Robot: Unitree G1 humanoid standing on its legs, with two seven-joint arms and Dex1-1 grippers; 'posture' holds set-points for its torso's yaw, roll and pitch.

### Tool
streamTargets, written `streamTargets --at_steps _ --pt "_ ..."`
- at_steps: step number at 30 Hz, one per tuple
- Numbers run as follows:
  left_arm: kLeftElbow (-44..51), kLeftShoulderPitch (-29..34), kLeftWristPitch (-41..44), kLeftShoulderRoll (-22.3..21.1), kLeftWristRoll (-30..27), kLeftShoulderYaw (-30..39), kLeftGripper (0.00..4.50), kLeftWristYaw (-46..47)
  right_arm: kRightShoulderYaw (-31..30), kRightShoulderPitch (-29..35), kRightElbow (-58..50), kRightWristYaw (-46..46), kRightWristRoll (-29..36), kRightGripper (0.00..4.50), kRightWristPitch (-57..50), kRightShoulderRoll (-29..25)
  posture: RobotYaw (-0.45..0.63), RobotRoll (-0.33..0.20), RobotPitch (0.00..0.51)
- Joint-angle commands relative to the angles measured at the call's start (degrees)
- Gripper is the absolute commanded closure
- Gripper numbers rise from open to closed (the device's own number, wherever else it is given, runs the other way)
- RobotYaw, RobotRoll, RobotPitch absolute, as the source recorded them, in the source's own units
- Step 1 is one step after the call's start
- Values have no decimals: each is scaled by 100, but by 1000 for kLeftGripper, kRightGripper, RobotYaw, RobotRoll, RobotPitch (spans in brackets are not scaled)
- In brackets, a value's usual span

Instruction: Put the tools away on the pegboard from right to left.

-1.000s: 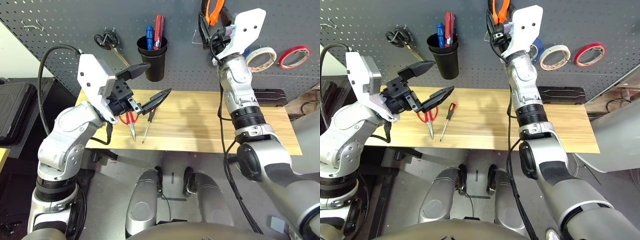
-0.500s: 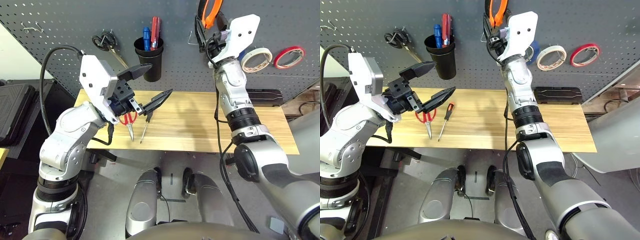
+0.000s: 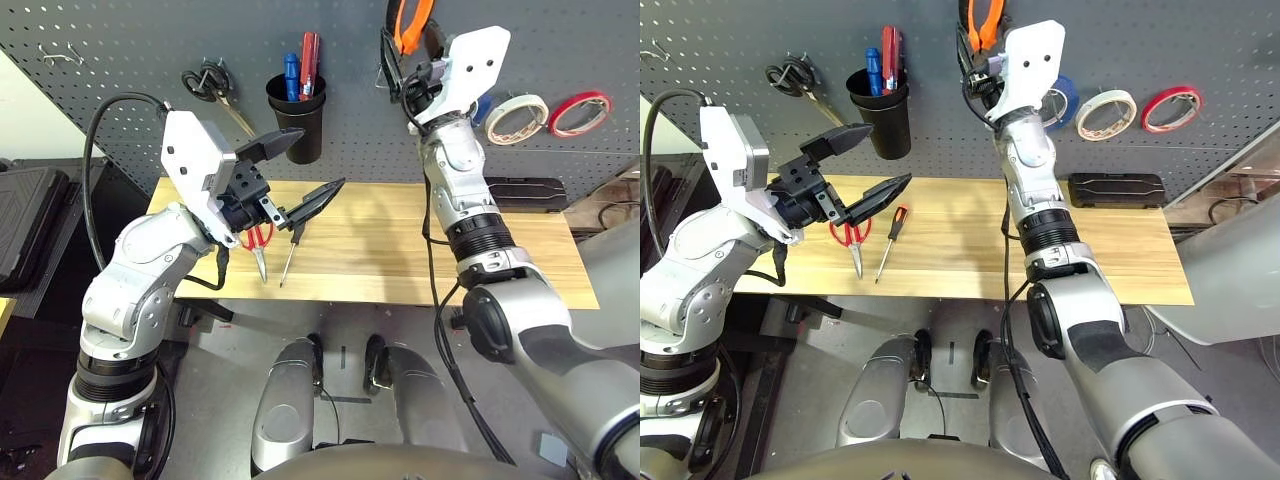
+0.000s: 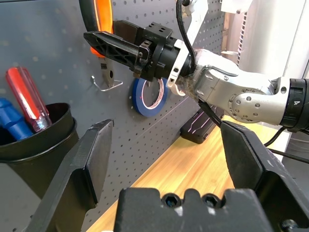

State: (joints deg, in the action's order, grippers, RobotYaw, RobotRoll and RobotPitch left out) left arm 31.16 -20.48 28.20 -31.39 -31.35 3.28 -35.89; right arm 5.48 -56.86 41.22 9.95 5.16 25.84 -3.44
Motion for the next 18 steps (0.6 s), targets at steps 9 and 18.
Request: streamTargets --at_steps 9,18 --pt "93 78 -3 19 28 -96 0 11 -43 -34 350 -280 -280 1861 199 -61 275 0 196" --pt "106 117 -21 32 54 -168 0 3 95 -252 453 -509 -201 1861 287 -104 271 0 199"
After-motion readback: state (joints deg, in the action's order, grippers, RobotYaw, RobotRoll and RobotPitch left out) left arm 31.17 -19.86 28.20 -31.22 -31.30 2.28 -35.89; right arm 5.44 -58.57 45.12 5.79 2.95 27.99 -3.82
